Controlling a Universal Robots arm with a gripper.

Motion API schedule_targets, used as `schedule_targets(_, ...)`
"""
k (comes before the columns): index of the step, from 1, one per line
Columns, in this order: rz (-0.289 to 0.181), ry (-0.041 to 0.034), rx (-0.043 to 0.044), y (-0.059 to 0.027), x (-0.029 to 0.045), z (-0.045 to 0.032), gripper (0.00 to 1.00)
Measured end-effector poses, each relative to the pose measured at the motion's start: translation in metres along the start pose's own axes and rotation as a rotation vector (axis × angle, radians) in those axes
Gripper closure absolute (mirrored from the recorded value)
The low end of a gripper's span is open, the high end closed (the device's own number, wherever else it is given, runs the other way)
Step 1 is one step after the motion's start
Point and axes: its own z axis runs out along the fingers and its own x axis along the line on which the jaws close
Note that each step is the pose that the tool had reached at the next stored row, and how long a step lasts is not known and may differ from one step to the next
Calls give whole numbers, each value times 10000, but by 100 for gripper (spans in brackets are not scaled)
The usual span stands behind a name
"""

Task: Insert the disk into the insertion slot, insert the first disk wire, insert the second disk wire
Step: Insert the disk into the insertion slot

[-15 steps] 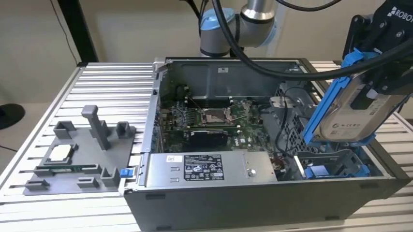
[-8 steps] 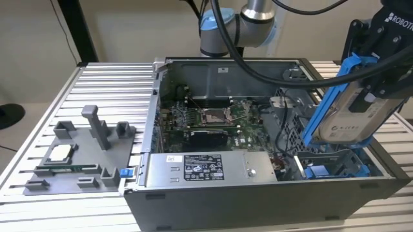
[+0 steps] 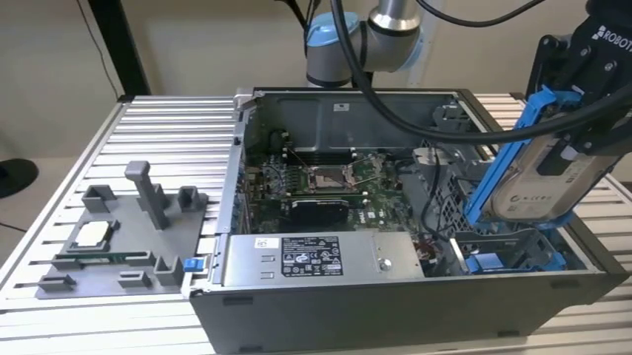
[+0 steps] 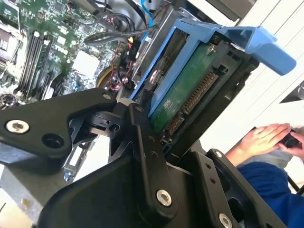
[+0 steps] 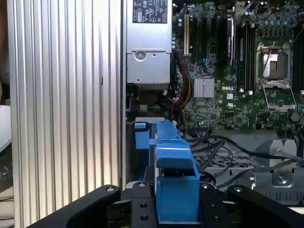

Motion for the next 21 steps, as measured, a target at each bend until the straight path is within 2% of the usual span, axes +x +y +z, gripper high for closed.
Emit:
schedule_targets(9, 0, 0, 0, -47, -1, 48, 100)
schedule_targets(21, 0, -24, 0, -71, 8, 199, 100)
